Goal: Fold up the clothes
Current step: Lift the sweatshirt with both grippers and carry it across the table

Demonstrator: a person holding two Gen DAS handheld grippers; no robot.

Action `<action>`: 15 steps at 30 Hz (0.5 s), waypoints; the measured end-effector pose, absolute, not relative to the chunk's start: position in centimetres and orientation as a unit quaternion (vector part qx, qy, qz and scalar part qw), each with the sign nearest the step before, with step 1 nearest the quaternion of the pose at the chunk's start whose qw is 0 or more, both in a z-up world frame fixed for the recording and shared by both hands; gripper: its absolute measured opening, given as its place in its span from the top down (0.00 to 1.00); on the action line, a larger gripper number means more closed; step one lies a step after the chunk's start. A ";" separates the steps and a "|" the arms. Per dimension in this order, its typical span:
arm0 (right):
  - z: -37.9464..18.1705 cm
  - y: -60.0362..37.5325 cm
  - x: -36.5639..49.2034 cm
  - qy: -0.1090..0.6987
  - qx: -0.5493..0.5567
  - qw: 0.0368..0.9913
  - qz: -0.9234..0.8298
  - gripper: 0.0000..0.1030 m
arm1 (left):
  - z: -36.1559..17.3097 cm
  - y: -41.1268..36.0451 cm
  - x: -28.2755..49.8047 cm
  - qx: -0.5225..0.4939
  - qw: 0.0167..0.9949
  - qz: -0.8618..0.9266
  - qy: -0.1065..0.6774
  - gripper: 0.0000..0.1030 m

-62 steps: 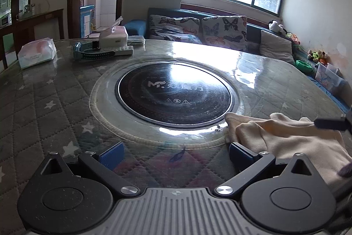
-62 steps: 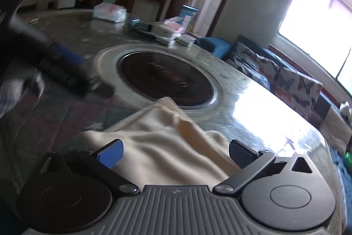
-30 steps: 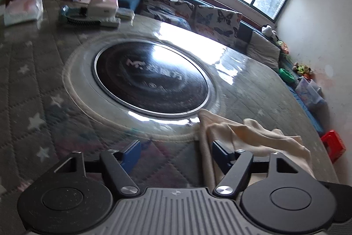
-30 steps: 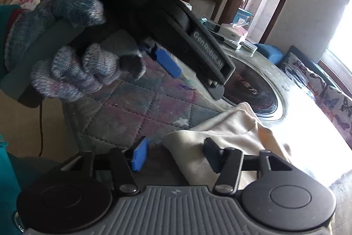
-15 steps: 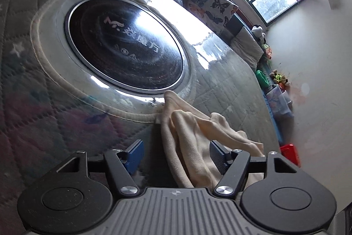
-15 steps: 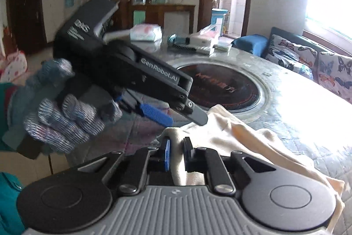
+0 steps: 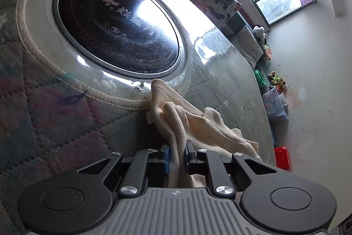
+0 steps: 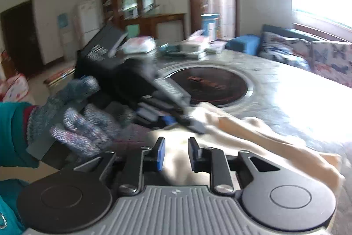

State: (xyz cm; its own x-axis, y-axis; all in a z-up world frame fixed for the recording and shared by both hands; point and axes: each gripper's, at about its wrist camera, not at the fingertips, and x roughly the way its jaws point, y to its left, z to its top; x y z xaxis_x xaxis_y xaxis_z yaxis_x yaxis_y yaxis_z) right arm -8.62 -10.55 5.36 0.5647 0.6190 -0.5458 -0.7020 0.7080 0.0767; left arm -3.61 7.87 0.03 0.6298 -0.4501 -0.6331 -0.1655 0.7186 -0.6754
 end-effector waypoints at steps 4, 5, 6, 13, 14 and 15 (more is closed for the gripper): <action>5.3 -15.4 -7.1 0.279 -0.046 0.917 0.280 0.65 | 0.3 7.5 -3.9 -0.349 0.833 -0.085 0.420 0.86; 5.1 -16.7 -6.7 0.280 -0.041 0.925 0.254 0.64 | 0.3 7.4 -3.9 -0.344 0.836 -0.085 0.420 0.86; 5.0 -17.4 -6.5 0.281 -0.037 0.928 0.241 0.63 | 0.4 7.3 -4.0 -0.339 0.838 -0.085 0.419 0.86; 1.5 -23.8 -1.8 0.323 0.023 0.938 0.124 0.62 | 1.0 6.2 -4.0 -0.301 0.853 -0.082 0.417 0.86; 1.0 -24.3 -1.4 0.330 0.040 0.935 0.123 0.62 | 1.1 6.1 -3.9 -0.297 0.855 -0.083 0.417 0.86; 0.6 -24.7 -1.1 0.336 0.057 0.932 0.122 0.63 | 1.2 6.0 -3.9 -0.291 0.858 -0.082 0.416 0.86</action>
State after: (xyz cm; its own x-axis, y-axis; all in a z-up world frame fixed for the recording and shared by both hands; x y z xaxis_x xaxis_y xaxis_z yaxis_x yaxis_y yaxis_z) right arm -1.13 -24.74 0.58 0.7448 0.2660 -0.6120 -0.1898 0.9637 0.1880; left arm -3.89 5.97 1.24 0.6401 -0.3830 -0.6660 -0.1015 0.8172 -0.5674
